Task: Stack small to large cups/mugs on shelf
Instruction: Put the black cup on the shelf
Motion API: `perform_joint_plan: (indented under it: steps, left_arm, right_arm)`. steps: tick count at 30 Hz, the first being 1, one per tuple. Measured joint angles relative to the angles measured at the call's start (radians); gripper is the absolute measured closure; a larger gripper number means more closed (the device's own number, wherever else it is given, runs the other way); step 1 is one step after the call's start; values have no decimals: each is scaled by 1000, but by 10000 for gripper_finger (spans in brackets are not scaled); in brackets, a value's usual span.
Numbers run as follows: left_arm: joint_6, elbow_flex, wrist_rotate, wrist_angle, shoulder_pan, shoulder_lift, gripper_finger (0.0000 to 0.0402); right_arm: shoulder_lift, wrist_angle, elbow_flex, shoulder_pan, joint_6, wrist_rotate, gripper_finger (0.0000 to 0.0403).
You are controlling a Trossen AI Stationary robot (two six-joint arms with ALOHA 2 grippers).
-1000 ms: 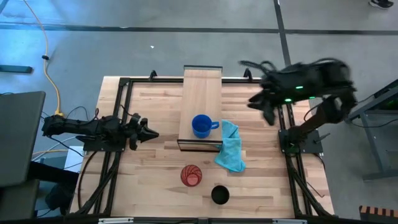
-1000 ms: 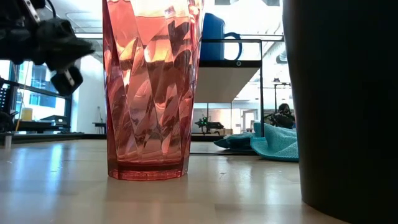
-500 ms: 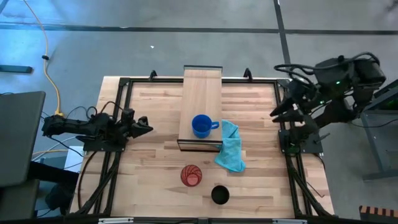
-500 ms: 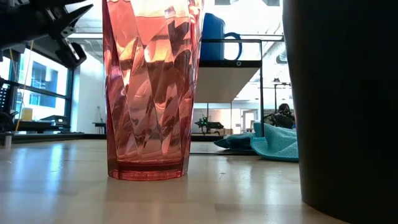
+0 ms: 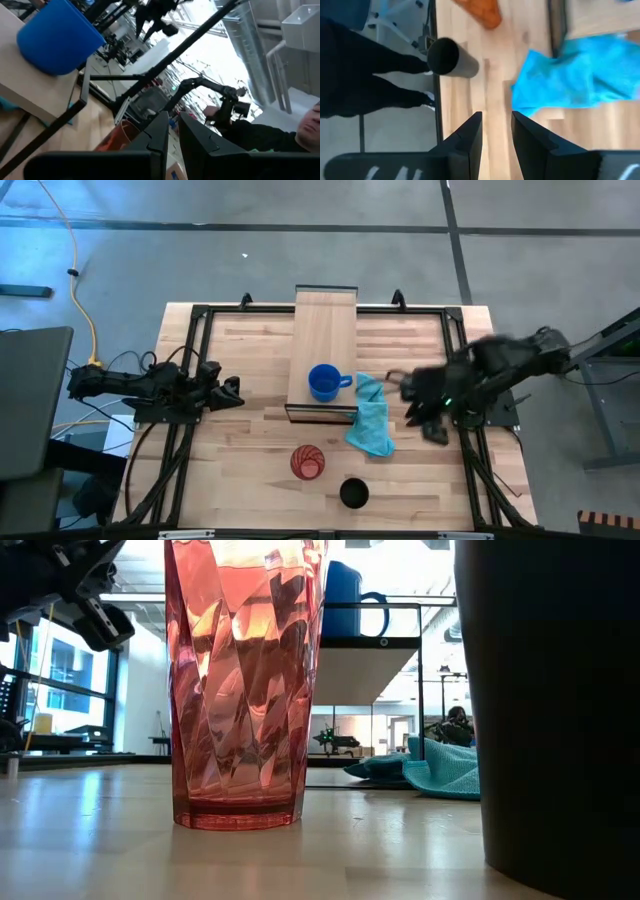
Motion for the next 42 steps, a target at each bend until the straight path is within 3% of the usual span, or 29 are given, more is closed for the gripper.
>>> perform_joint_plan:
  steps: [8, 12, 17, 21, 26, 36, 42]
  left_arm:
    - [1, 0, 44, 0, 0, 0, 369]
    - [13, 12, 43, -10, -6, 0, 369]
    - [171, 108, -9, -99, -80, 57, 369]
    - [290, 220, -85, -197, -156, 171, 369]
    - [310, 366, -144, -247, -222, 363, 369]
    - [498, 797, -112, -506, -249, 840, 369]
    - [588, 945, -110, -691, -249, 984, 369]
  right_arm:
    - [0, 279, -250, 113, 188, 8, 309]
    - [0, 364, -281, 140, 261, 84, 309]
    - [0, 392, -283, 160, 254, 218, 309]
    - [0, 380, -284, 161, 234, 289, 309]
    - [-3, 371, -284, 160, 188, 355, 309]
    - [-102, 265, -284, 163, 228, 491, 309]
    - [-138, 266, -284, 164, 423, 399, 309]
